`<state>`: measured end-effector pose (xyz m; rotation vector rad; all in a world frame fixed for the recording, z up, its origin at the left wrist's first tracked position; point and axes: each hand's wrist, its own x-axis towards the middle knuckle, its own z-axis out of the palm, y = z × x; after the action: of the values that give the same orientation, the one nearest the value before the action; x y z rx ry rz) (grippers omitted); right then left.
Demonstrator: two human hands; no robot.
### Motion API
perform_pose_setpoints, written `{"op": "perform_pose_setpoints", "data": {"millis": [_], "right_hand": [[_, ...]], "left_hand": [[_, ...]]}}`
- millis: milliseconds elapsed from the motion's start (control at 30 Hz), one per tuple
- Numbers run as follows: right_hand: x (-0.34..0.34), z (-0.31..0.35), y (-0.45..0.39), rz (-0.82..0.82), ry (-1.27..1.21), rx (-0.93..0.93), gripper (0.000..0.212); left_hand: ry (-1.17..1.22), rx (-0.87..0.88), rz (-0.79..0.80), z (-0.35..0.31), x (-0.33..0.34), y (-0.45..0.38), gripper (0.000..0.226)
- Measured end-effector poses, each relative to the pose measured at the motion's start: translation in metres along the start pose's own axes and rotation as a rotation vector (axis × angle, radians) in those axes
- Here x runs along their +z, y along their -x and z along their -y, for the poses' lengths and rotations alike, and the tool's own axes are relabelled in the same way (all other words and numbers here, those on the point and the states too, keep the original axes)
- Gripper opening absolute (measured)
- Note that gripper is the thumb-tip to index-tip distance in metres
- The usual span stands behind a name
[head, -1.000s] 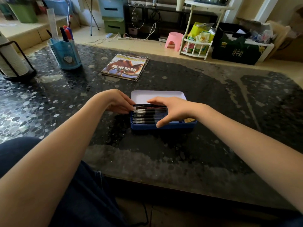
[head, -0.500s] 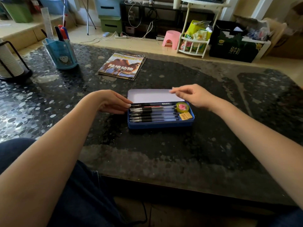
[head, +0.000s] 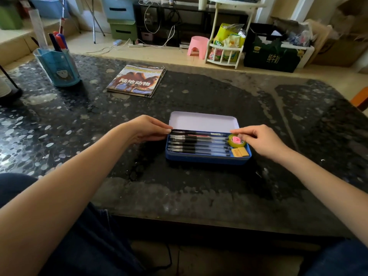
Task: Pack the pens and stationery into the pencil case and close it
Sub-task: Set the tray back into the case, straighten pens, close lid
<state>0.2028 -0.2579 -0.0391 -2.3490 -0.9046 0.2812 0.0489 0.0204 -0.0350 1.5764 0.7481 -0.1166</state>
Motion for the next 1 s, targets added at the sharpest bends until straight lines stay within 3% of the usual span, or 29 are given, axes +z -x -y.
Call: {"op": "perform_pose_setpoints", "data": {"millis": [100,200,267,333,500,667,933,1000], "right_hand": [[-0.02,-0.019,0.012,0.127,-0.036,0.054,0.034],[-0.033,-0.029,0.018,0.353,-0.028,0.069,0.067],[-0.035,-0.03,0.02,0.4,-0.027,0.07,0.093],[-0.033,-0.029,0.019,0.38,-0.02,0.07,0.104],[-0.031,-0.027,0.022,0.322,0.091,0.025,0.091],[-0.031,-0.023,0.026,0.291,0.134,0.009,0.09],[-0.037,-0.017,0.022,0.377,0.228,-0.002,0.087],[-0.039,-0.011,0.019,0.295,0.247,-0.047,0.076]], "left_hand": [[-0.106,0.054,0.066,0.0,0.022,0.0,0.018],[-0.156,0.104,0.206,0.001,0.026,0.006,0.035],[-0.204,0.141,0.318,0.002,0.024,0.012,0.052],[-0.341,0.202,0.336,0.004,0.025,0.017,0.068],[-0.498,0.328,0.134,0.016,0.036,0.016,0.079],[-0.562,0.321,0.184,0.017,0.039,0.023,0.095],[-0.619,0.37,0.137,0.012,0.043,0.031,0.09],[-0.652,0.373,0.132,0.009,0.043,0.031,0.089]]}}
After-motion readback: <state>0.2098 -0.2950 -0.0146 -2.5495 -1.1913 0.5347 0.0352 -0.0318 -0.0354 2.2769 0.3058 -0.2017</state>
